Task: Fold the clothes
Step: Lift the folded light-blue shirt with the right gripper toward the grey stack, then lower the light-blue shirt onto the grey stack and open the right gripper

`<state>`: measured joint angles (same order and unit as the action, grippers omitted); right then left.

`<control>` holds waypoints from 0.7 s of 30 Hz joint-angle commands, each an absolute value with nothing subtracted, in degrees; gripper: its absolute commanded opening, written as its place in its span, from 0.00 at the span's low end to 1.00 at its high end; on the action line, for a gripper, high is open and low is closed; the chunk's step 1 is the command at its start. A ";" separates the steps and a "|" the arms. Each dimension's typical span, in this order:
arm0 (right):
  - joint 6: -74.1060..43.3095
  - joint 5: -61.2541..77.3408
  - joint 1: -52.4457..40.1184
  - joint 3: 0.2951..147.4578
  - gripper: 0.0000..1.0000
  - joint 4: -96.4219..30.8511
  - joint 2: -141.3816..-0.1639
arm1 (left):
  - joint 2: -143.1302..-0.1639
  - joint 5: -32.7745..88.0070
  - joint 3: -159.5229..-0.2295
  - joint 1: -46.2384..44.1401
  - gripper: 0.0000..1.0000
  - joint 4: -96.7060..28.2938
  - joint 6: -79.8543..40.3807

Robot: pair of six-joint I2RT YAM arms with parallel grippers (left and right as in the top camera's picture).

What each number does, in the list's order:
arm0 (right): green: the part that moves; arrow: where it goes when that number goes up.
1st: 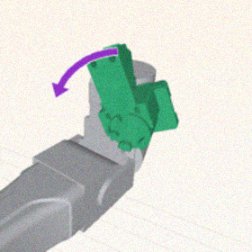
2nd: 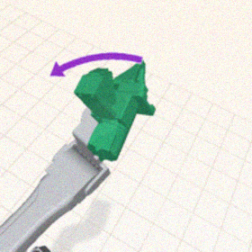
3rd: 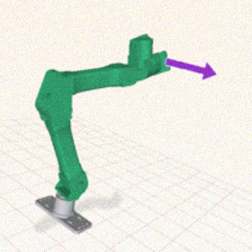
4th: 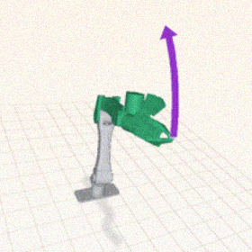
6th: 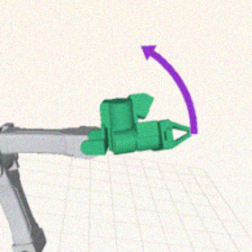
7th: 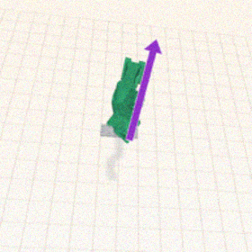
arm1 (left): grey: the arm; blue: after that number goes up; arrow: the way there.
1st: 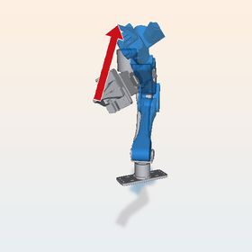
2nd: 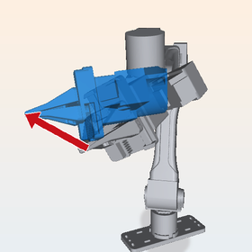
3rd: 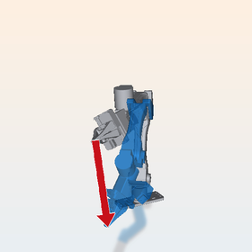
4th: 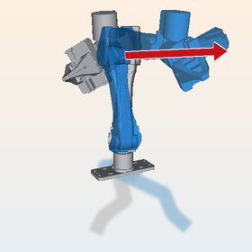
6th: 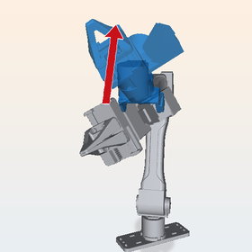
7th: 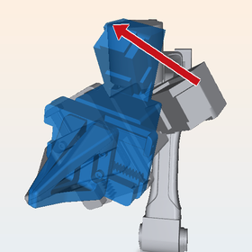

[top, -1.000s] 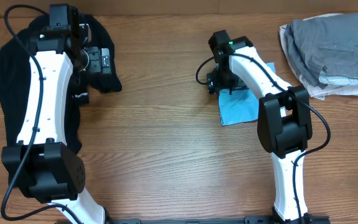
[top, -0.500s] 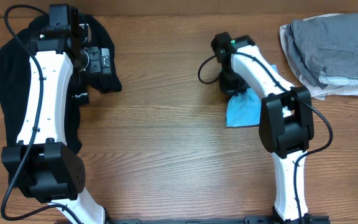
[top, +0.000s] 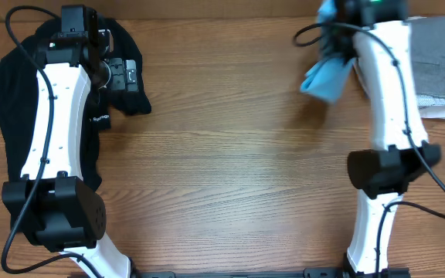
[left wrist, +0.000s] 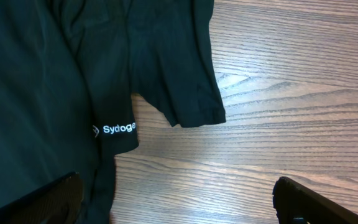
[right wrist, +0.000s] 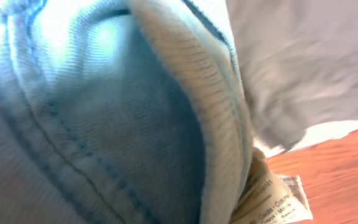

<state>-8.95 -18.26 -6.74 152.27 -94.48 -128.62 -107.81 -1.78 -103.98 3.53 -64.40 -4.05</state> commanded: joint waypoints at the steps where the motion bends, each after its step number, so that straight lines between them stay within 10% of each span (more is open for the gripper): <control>1: -2.94 -19.49 -1.96 157.53 0.04 -93.84 -126.63 | -108.33 -1.93 -105.10 3.86 1.00 -63.94 -3.18; 21: 28.95 -19.46 18.00 158.54 0.04 -66.22 -129.12 | -108.33 -1.87 -105.10 3.84 1.00 -58.61 -3.22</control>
